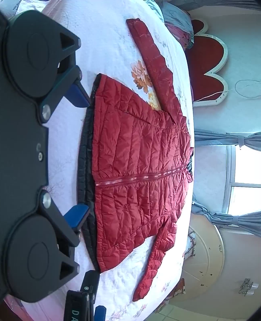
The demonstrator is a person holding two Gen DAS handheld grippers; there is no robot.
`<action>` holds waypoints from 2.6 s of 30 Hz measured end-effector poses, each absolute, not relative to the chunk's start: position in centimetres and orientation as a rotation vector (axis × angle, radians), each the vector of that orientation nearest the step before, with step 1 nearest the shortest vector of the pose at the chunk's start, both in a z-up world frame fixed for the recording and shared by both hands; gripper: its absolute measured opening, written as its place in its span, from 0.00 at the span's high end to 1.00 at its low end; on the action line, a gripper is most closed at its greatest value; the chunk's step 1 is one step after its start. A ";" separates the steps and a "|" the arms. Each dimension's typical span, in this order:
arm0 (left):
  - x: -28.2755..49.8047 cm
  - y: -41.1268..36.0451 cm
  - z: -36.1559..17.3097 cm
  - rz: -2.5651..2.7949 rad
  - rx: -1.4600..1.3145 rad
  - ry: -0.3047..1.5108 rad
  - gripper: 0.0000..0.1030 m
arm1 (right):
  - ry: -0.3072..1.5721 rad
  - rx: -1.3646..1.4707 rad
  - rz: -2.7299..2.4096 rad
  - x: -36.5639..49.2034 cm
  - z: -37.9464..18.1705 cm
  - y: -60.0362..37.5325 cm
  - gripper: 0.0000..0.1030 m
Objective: Fold large clothes
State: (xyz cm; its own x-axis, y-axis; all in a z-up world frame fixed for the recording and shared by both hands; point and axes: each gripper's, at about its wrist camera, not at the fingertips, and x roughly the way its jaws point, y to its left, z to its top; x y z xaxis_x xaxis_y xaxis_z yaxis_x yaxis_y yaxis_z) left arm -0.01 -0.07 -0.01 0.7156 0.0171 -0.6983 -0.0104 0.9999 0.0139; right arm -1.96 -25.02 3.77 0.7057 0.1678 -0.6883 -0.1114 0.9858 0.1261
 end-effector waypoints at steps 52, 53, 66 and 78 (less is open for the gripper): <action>0.7 1.1 -0.1 0.036 0.021 0.773 0.00 | 0.774 0.089 0.166 -1.3 4.1 -24.6 0.00; 0.7 1.1 -0.1 0.036 0.022 0.773 0.00 | 0.773 0.090 0.166 -1.3 4.1 -24.6 0.00; 0.7 1.1 -0.1 0.037 0.022 0.775 0.00 | 0.773 0.091 0.166 -1.3 4.0 -24.6 0.00; 0.6 1.2 -0.1 0.046 0.023 0.774 0.00 | 0.772 0.091 0.167 -1.2 4.1 -24.6 0.00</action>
